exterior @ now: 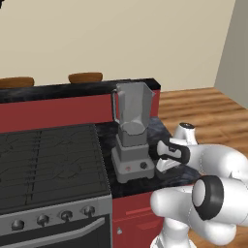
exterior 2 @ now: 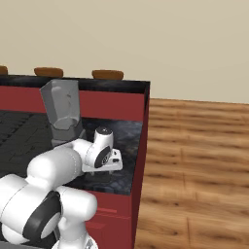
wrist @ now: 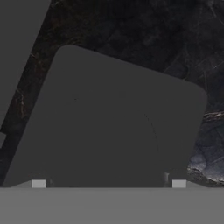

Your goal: Grab the lime and onion from the fridge, place them in the blender, close the lid, and turn on the blender to create a marinade.

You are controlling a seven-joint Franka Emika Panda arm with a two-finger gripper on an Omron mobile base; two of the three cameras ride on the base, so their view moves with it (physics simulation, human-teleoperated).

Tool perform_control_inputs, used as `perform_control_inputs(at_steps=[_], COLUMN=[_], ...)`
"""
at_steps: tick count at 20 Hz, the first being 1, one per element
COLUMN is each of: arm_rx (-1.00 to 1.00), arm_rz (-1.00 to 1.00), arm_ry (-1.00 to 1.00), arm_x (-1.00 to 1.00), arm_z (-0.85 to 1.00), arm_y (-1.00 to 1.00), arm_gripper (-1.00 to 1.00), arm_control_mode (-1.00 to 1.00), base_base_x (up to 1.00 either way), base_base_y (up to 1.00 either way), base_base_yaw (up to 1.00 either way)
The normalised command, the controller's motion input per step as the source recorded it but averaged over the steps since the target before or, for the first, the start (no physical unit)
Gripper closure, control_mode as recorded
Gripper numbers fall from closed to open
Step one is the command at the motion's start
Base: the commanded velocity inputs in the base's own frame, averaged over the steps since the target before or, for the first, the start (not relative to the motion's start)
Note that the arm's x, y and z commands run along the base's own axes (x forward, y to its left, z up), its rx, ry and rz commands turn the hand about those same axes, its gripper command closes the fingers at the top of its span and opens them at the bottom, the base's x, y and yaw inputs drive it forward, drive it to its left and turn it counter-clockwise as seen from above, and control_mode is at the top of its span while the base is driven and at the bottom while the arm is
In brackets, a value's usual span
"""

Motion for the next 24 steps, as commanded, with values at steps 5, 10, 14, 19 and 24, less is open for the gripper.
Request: perform_control_inputs(at_steps=[5,10,14,19,24], arm_rx=[-0.01,-0.02,0.0,0.0,0.0], arm_rz=[0.01,0.09,0.1,0.02,-0.07], arm_ry=[-0.04,-0.08,-0.02,0.03,-0.01], arm_x=[0.0,0.04,0.1,0.01,-0.26], arm_z=[-0.12,-0.23,-0.34,-0.39,0.12], arm_y=[0.34,0.42,0.24,0.02,0.0], arm_gripper=[-1.0,1.0,1.0,1.0,1.0], arm_control_mode=[-1.0,-1.0,-1.0,-1.0,-1.0], base_base_x=[0.0,0.0,0.0,0.0,0.0], base_base_y=[0.0,0.0,0.0,0.0,0.0], base_base_yaw=[0.0,0.0,0.0,0.0,0.0])
